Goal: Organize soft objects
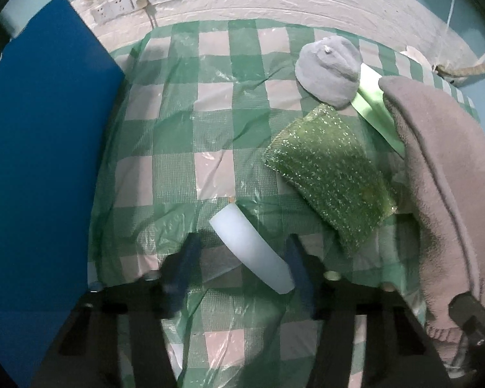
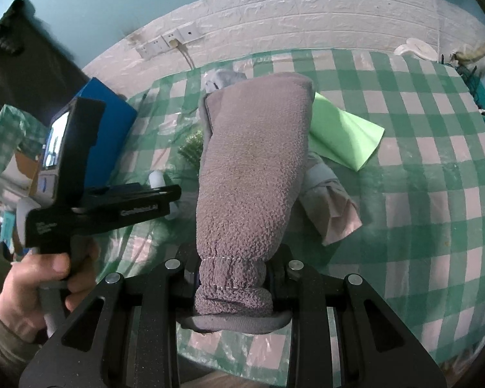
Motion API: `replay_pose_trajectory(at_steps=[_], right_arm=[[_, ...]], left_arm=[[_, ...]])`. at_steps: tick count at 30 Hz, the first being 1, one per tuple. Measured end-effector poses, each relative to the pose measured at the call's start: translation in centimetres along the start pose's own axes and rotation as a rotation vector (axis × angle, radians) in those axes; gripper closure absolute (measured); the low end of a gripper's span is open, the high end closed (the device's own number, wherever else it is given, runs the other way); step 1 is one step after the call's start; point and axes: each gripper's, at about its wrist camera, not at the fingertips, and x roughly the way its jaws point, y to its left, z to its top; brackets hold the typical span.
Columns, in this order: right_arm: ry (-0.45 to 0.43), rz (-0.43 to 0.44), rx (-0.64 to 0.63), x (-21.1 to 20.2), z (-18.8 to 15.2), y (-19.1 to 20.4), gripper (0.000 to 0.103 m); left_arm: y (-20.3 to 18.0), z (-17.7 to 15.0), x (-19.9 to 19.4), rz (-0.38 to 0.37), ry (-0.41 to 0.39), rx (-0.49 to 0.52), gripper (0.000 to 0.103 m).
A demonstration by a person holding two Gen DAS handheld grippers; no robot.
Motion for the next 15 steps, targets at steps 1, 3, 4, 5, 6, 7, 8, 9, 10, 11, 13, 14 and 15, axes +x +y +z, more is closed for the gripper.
replay_pose_trajectory(at_steps=[1,3,4,5,6,7,8,9,10,11,13,14,15], right_arm=[[-0.001,0.000,-0.001,-0.1,0.0,0.0,0.076],[0.000,0.001,-0.001,-0.1,0.0,0.1,0.076],[0.000,0.001,-0.001,-0.2,0.0,0.1,0.076],[0.000,0.000,-0.001,-0.1,0.0,0.1,0.076],[0.000,0.000,-0.001,-0.2,0.0,0.1,0.076],[0.000,0.000,-0.002,-0.2,0.0,0.2,0.076],[0.000,0.000,-0.003,-0.2,0.1,0.2,0.076],[0.000,0.000,-0.003,-0.2,0.1,0.3,0.076],[0.000,0.000,-0.003,-0.2,0.1,0.3,0.076],[-0.002,-0.001,-0.005,-0.1,0.1,0.4,0.076],[-0.003,-0.004,-0.009,-0.1,0.1,0.6,0.076],[-0.004,-0.006,-0.010,-0.1,0.1,0.7,0.076],[-0.005,-0.007,-0.012,-0.2,0.0,0.8,0.076]], left_arm=[[-0.2,0.1,0.1,-0.009,0.004,0.004,0.062],[-0.3,0.2,0.2,-0.038,0.013,0.002,0.074],[-0.3,0.1,0.1,-0.047,0.012,0.004,0.075],[-0.2,0.0,0.0,-0.052,0.009,0.007,0.078],[-0.1,-0.1,-0.1,-0.060,0.008,0.013,0.082],[-0.1,-0.2,-0.2,-0.065,0.009,0.017,0.084],[0.0,-0.4,-0.4,-0.074,0.009,0.020,0.088],[0.1,-0.5,-0.5,-0.081,0.008,0.022,0.090],[0.2,-0.6,-0.7,-0.092,0.005,0.027,0.091],[0.1,-0.5,-0.8,-0.096,0.004,0.030,0.092],[0.6,-1.0,-1.3,-0.103,-0.002,0.039,0.093],[0.9,-1.2,-1.5,-0.105,-0.004,0.042,0.093],[1.1,-1.5,-1.7,-0.107,-0.006,0.046,0.093]])
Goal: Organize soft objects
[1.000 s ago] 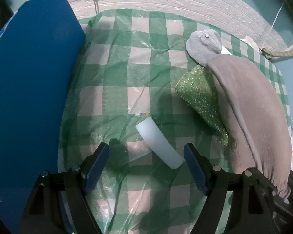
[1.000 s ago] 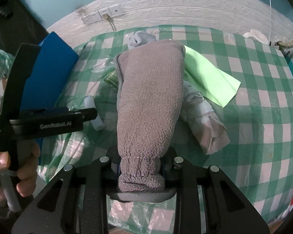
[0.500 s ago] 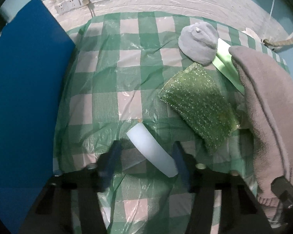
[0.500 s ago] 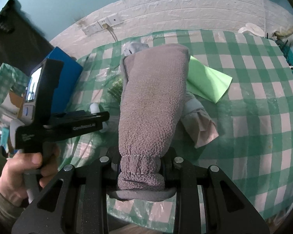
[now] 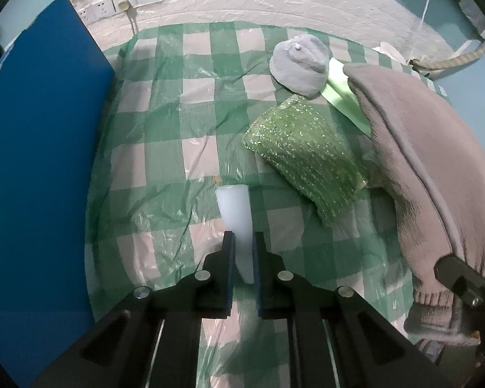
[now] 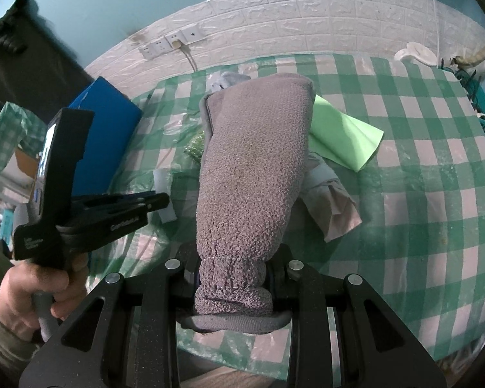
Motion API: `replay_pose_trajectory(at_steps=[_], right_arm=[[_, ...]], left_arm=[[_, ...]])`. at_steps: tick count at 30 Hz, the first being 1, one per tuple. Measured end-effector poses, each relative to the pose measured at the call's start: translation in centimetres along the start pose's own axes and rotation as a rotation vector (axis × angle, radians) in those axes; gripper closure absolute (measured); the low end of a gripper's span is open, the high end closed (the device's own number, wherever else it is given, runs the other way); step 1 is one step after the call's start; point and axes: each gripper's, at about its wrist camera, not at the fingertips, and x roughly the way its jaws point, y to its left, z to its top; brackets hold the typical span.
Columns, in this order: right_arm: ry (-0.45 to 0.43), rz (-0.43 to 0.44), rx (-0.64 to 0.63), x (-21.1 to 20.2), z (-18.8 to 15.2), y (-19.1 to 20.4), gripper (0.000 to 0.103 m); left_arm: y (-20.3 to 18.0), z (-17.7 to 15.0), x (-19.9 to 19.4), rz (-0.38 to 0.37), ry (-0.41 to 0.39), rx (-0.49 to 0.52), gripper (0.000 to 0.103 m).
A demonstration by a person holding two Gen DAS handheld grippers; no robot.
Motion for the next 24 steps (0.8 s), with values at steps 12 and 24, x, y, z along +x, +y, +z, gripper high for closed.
replay_pose_trajectory(at_steps=[12,24], right_arm=[[-0.022,-0.018,-0.035,-1.1,-0.2,1.4,0.076],[-0.045,-0.046,-0.074,-2.5,-0.3,3.3,0.076]], left_arm=[[-1.6,-0.6,-1.4,0.019,-0.040,0.089,0.094],[-2.2,-2.3,-4.5,0.078,-0.117,0.146,0.094]])
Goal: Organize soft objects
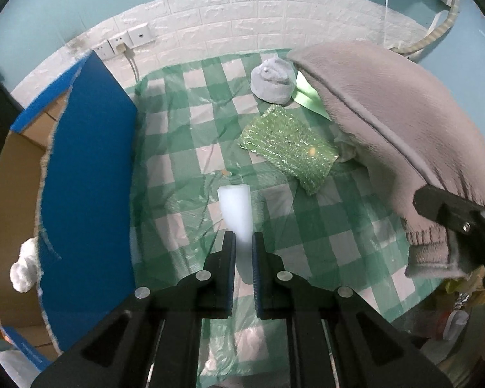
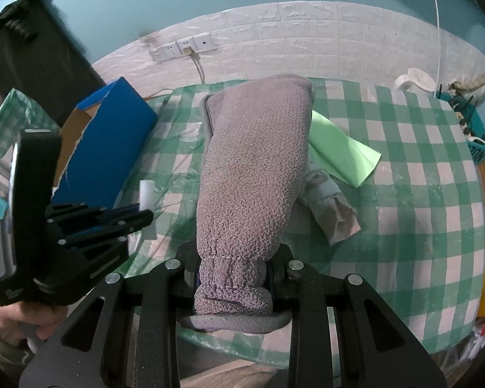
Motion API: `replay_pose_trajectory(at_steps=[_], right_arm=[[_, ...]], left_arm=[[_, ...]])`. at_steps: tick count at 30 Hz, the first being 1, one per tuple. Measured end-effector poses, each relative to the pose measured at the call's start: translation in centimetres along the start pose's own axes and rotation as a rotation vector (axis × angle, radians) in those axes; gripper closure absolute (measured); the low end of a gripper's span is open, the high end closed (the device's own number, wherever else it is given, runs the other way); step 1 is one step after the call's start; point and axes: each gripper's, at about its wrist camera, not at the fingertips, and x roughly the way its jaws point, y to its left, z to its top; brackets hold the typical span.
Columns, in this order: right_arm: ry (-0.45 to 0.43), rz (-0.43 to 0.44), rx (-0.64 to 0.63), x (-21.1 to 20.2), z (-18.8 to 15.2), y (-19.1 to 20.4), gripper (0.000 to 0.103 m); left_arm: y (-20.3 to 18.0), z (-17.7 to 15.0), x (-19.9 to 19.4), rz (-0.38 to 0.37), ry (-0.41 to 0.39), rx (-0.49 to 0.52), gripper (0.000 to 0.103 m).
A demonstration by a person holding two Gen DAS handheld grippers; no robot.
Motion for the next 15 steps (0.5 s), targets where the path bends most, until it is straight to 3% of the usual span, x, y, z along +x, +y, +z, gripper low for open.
replay_pose_trajectory(at_steps=[15], right_arm=[[-0.017,-0.021,-0.039,-1.3,0.3,2.2,0.076]], left_arm=[[2.5,-2.1,-5.6,0.018,-0.083,-0.007,0.094]])
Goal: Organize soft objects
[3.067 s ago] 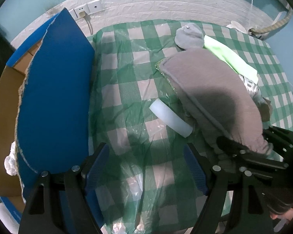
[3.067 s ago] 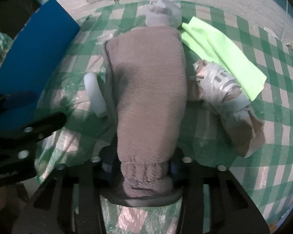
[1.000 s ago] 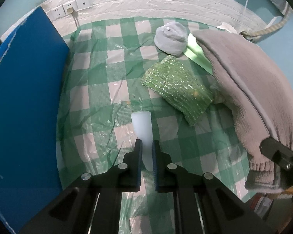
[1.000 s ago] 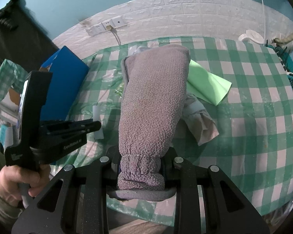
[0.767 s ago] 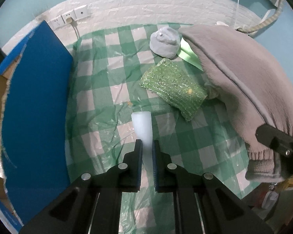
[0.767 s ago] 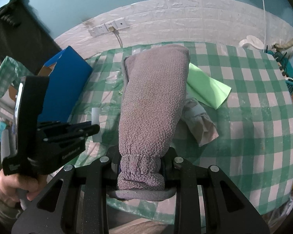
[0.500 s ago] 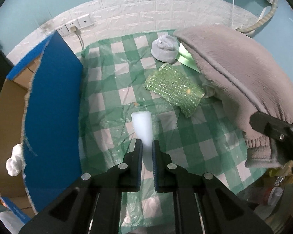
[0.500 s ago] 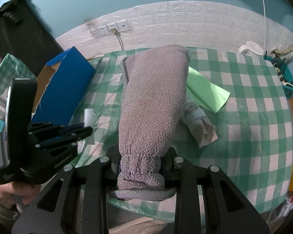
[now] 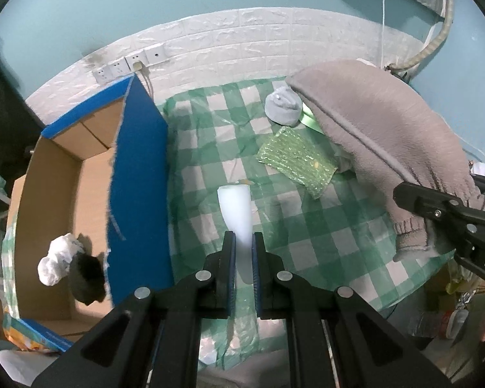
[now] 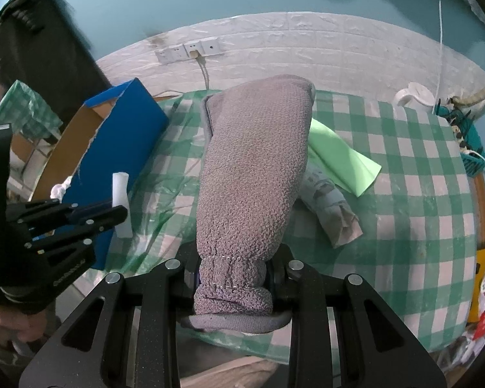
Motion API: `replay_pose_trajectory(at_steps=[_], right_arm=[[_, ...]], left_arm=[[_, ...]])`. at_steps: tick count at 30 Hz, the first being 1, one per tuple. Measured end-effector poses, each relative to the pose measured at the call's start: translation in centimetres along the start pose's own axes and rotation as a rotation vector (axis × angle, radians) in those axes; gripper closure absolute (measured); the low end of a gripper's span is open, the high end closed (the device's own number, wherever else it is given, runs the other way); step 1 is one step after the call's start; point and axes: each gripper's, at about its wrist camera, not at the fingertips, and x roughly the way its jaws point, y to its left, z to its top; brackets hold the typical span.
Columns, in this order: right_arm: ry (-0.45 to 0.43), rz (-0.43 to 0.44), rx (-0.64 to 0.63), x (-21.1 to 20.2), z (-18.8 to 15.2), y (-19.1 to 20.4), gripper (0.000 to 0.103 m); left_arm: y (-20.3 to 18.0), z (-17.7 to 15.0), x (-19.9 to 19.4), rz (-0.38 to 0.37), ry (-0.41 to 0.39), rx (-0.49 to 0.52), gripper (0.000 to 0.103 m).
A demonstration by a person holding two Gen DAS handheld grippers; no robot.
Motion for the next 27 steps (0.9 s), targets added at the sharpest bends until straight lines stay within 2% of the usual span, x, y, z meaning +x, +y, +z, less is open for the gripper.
replay_pose_trajectory(at_steps=[19,27], right_arm=[[-0.023,0.003,-0.065,-1.1,1.3,3.8,0.076],[-0.035,0.029,-0.102,-1.2,2.4,6.4,0.076]], left_arm=[[2.9,-0.7,-3.5,0.009,-0.066,-0.030,0.094],[5.0,-1.0,-5.1,0.035,-0.103,-0.050,0.094]])
